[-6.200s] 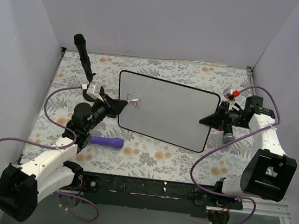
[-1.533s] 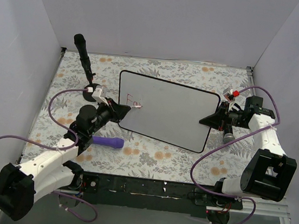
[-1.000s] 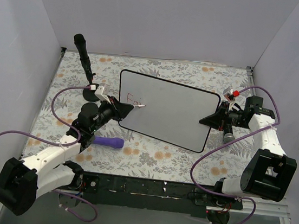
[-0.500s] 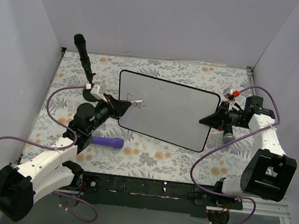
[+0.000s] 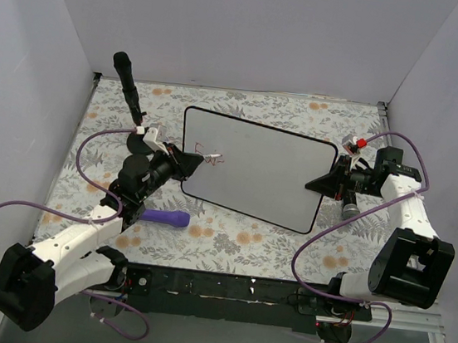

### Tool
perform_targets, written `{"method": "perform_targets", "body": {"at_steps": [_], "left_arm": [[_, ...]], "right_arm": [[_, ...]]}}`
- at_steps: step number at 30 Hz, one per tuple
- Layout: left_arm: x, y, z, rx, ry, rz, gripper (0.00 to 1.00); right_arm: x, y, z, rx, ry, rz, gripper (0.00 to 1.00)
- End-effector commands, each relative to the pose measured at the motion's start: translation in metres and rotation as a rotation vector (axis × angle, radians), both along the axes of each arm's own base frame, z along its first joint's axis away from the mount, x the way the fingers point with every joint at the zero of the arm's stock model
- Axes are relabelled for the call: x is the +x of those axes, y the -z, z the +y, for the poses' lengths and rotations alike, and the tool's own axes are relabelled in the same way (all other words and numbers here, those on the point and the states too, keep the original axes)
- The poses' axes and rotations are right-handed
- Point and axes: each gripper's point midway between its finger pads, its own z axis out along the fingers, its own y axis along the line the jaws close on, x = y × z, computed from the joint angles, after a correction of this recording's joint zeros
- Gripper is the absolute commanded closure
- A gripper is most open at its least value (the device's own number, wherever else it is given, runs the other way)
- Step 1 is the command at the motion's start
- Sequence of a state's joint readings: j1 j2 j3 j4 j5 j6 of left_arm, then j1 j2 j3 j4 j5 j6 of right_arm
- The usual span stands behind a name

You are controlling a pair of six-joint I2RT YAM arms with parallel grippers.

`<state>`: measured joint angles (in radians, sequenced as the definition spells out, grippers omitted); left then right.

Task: Write a sentence on the whiteboard

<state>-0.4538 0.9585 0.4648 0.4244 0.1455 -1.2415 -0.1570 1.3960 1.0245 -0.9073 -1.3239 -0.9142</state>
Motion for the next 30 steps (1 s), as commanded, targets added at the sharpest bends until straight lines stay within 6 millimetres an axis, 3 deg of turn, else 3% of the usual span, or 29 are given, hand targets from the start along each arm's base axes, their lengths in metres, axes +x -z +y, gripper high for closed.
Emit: {"method": "perform_targets", "body": {"at_steps": [1, 22, 30], "left_arm": [[0.003, -0.002, 0.005, 0.038, -0.024, -0.015, 1.0], [-0.012, 0.034, 0.006, 0.095, 0.011, 0.089, 1.0], [-0.015, 0.038, 0.004, 0.096, 0.029, 0.102, 1.0]], "right_arm": [[0.002, -0.002, -0.001, -0.04, -0.007, -0.079, 0.99], [0.002, -0.003, -0.001, -0.039, -0.007, -0.081, 0.99], [0.002, -0.004, -0.001, -0.039, -0.007, -0.083, 0.99]]}}
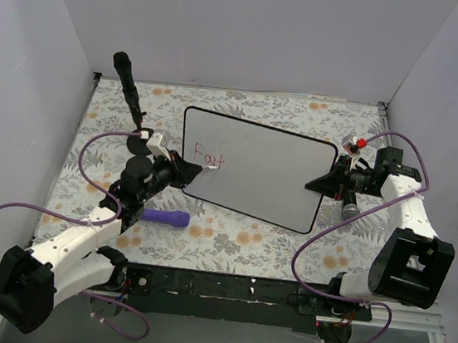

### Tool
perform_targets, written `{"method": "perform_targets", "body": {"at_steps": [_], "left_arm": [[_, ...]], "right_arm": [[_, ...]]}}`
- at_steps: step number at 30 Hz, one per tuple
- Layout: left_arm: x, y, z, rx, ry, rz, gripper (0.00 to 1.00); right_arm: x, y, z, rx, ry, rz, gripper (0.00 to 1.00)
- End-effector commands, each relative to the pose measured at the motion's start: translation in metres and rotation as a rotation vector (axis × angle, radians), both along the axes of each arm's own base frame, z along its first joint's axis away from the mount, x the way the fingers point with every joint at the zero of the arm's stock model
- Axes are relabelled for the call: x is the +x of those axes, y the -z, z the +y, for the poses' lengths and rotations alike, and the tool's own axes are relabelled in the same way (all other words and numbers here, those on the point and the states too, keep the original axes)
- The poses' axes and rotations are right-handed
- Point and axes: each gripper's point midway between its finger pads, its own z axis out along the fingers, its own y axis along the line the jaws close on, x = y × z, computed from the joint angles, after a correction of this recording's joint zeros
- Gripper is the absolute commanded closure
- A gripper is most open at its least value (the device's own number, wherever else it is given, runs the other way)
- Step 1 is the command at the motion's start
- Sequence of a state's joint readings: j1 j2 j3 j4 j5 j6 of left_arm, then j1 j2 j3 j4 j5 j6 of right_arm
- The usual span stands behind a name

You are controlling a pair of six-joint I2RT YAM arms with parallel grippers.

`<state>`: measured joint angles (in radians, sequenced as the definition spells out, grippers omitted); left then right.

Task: Write a sentence on the whiteboard

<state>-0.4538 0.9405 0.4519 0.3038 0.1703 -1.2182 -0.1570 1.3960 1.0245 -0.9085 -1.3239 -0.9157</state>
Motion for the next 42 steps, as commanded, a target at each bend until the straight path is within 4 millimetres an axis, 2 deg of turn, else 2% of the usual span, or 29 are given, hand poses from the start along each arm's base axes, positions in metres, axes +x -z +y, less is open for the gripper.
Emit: {"method": "perform_targets", "body": {"at_steps": [1, 10, 17, 22, 27, 32, 36, 42], "left_arm": [[-0.003, 0.008, 0.002, 0.027, 0.006, 0.011, 1.0], [-0.003, 0.004, -0.003, -0.001, 0.025, 0.006, 1.0], [0.004, -0.008, -0.011, -0.032, 0.042, -0.016, 1.0], [0.004, -0.026, -0.014, -0.062, 0.059, -0.052, 1.0], [-0.009, -0.054, -0.014, -0.118, 0.086, -0.119, 1.0], [-0.012, -0.07, -0.011, -0.137, 0.078, -0.145, 1.0], [-0.012, -0.078, -0.011, -0.149, 0.078, -0.157, 1.0], [-0.011, -0.079, -0.014, -0.158, 0.09, -0.151, 1.0]], "right_arm": [[0.002, -0.004, -0.001, -0.039, -0.006, -0.082, 0.99], [0.002, -0.004, -0.001, -0.039, -0.006, -0.082, 0.99], [0.002, -0.004, -0.001, -0.04, -0.007, -0.087, 0.99], [0.002, -0.004, -0.001, -0.038, -0.007, -0.086, 0.99], [0.001, -0.005, 0.0, -0.038, -0.009, -0.089, 0.99], [0.002, -0.004, -0.001, -0.038, -0.007, -0.087, 0.99], [0.002, -0.005, -0.001, -0.039, -0.007, -0.09, 0.99], [0.001, -0.005, -0.001, -0.037, -0.007, -0.089, 0.99]]}}
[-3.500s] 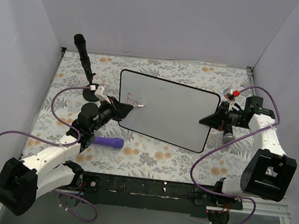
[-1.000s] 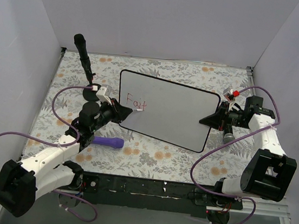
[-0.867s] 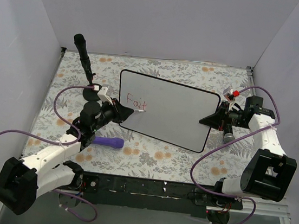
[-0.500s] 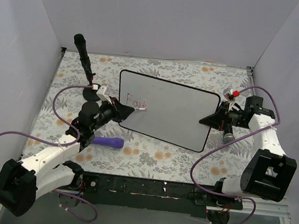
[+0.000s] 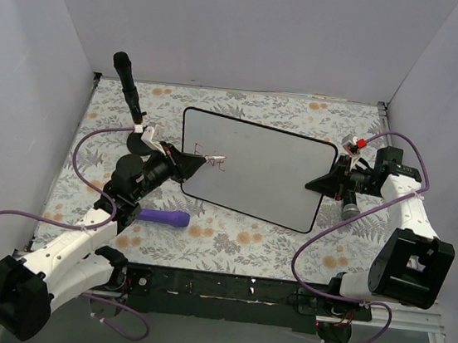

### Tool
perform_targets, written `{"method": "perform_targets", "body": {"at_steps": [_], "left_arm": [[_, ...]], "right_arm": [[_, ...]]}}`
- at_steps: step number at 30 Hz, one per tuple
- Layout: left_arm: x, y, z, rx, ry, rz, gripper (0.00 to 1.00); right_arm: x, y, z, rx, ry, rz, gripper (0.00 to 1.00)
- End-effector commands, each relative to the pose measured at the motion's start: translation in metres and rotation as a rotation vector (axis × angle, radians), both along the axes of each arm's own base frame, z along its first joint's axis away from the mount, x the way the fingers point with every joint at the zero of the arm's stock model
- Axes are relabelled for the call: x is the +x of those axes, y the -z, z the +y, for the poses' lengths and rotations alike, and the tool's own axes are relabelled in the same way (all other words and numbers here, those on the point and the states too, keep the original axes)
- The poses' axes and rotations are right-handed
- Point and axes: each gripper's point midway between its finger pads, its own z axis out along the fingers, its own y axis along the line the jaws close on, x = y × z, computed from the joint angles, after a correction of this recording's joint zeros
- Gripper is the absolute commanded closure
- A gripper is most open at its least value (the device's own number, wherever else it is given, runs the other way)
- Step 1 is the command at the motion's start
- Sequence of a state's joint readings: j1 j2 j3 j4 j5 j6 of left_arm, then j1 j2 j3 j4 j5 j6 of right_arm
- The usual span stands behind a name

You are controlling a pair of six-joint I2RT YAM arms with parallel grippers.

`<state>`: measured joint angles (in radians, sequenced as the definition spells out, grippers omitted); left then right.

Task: Write a sentence on the whiteboard

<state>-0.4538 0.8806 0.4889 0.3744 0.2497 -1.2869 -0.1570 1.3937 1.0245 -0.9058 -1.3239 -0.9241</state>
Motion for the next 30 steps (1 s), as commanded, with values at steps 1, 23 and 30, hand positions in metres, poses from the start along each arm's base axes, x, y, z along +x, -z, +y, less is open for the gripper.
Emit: {"method": "perform_targets", "body": {"at_steps": [1, 23, 30], "left_arm": [[0.0, -0.023, -0.002, -0.03, 0.013, -0.047, 1.0], [-0.007, -0.022, 0.009, -0.067, -0.028, -0.078, 1.0], [-0.006, -0.017, 0.011, -0.07, -0.043, -0.066, 1.0]], "right_arm": [[0.0, -0.004, 0.0, -0.034, -0.006, -0.074, 0.99], [0.001, -0.003, 0.0, -0.033, -0.005, -0.076, 0.99], [0.001, -0.003, 0.0, -0.032, -0.004, -0.07, 0.99]]}}
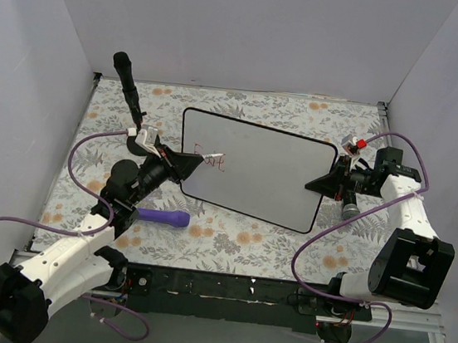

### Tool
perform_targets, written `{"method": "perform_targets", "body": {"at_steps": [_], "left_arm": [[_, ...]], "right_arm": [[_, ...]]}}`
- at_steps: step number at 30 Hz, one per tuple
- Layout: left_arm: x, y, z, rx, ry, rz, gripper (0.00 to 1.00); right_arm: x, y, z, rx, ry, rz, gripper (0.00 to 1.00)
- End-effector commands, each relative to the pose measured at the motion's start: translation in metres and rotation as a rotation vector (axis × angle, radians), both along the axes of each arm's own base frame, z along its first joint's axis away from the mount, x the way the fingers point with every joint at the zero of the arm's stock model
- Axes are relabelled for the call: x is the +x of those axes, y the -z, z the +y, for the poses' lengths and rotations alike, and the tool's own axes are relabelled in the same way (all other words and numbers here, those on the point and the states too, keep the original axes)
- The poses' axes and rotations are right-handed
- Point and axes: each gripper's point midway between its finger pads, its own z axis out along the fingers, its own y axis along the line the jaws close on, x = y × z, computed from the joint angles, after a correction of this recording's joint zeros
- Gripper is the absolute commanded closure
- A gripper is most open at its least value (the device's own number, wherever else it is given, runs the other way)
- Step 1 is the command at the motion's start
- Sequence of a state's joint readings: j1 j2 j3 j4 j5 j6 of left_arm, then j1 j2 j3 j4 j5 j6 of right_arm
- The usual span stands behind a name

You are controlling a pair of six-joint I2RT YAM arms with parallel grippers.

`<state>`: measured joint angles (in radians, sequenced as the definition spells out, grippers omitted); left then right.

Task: Write a sentence on the whiteboard

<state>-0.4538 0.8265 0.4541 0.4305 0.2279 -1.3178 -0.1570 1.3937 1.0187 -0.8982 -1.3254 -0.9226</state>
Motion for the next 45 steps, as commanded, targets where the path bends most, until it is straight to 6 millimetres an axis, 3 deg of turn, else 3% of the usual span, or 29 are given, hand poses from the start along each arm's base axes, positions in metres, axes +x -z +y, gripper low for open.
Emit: {"method": "perform_targets", "body": {"at_steps": [1, 16, 29, 45], "left_arm": [[0.0, -0.003, 0.005, -0.015, -0.025, -0.018, 1.0], [0.001, 0.002, 0.005, -0.018, -0.028, 0.0, 1.0], [0.019, 0.004, -0.002, 0.026, -0.034, 0.001, 1.0], [0.025, 0.009, -0.009, 0.04, -0.011, 0.004, 1.0]], "right_arm": [[0.001, -0.004, -0.001, -0.033, -0.004, -0.071, 0.99], [0.001, -0.004, 0.0, -0.032, -0.006, -0.072, 0.99], [0.0, -0.005, 0.0, -0.031, -0.007, -0.073, 0.99], [0.001, -0.005, 0.0, -0.032, -0.006, -0.073, 0.99]]}}
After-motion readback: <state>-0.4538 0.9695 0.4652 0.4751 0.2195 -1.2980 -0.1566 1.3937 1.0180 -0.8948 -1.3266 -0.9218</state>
